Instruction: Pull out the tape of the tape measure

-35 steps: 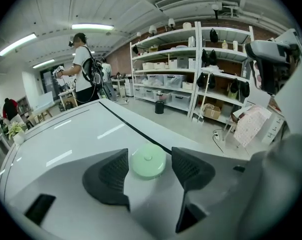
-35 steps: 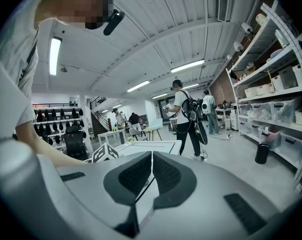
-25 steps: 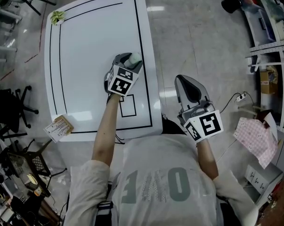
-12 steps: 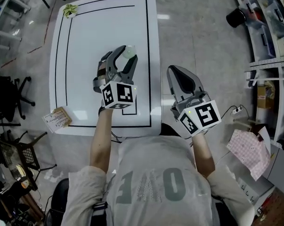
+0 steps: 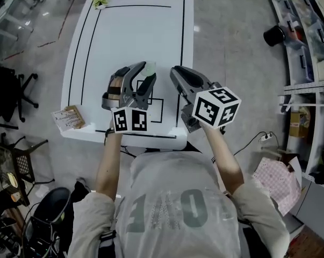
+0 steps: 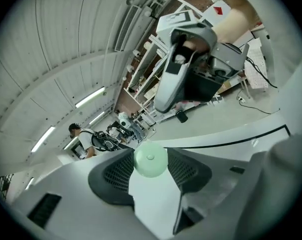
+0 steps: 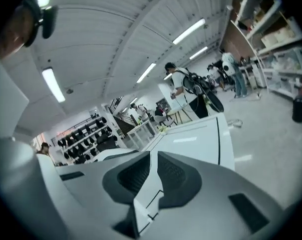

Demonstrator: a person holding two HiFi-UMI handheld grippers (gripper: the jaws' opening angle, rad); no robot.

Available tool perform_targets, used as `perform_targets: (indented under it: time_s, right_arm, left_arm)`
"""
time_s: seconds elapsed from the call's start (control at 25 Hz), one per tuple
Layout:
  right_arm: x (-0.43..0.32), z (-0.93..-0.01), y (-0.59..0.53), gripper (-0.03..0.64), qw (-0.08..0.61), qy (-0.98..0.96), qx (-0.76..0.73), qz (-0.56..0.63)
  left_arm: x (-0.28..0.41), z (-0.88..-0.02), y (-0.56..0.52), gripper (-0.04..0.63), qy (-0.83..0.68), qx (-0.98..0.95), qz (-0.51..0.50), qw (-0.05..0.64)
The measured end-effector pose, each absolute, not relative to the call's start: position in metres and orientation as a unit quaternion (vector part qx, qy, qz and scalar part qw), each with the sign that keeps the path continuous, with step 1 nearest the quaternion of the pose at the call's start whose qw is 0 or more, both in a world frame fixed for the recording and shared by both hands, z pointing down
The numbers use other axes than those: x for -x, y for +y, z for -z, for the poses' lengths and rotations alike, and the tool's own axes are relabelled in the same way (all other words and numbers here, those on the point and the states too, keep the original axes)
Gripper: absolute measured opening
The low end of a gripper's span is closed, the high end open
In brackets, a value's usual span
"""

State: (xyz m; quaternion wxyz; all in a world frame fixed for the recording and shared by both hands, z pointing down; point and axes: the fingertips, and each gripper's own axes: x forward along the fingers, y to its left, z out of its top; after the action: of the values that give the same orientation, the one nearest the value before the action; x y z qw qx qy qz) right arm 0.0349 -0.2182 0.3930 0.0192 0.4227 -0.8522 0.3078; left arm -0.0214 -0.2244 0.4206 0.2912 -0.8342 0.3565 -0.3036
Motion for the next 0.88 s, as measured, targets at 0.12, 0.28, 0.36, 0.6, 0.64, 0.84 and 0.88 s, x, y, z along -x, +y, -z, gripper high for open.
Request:
perform_targets:
  time_s: [0.12, 0.28, 0.36, 0.6, 0.64, 0.84, 0.88]
  right_arm:
    - [-0.016, -0.412, -0.224, 0.047, 0.008, -0.831, -0.4, -0.386]
    - [0.004, -0.428, -0.224, 0.109, -0.022, -0.798, -0.383, -0.465]
    - [0.009, -0.433, -0.225, 0.107, -0.037, -0.783, -0.38, -0.491]
    - [0.021, -0.448, -0.225, 0.103, -0.054, -0.751, -0.378, -0.539]
    - [0.022, -0.45, -0.226, 0.101, -0.053, -0.747, -0.38, -0.543]
    - [0.023, -0.461, -0.227, 0.088, -0.055, -0.73, -0.389, -0.56]
    - [0.024, -0.463, -0.227, 0.083, -0.056, -0.728, -0.389, -0.562]
  left_arm:
    - [0.029, -0.427, -0.212, 0.233, 0.355, 0.836, 0.306, 0.287]
    - [0.038, -0.437, -0.2, 0.233, 0.345, 0.84, 0.313, 0.278]
    - [0.04, -0.443, -0.195, 0.233, 0.342, 0.842, 0.316, 0.273]
    - [0.043, -0.457, -0.189, 0.233, 0.336, 0.835, 0.333, 0.282]
    - [0.044, -0.457, -0.189, 0.233, 0.337, 0.833, 0.335, 0.285]
    - [0.045, -0.459, -0.19, 0.233, 0.338, 0.829, 0.337, 0.292]
    - [0.045, -0.46, -0.19, 0.233, 0.338, 0.828, 0.338, 0.293]
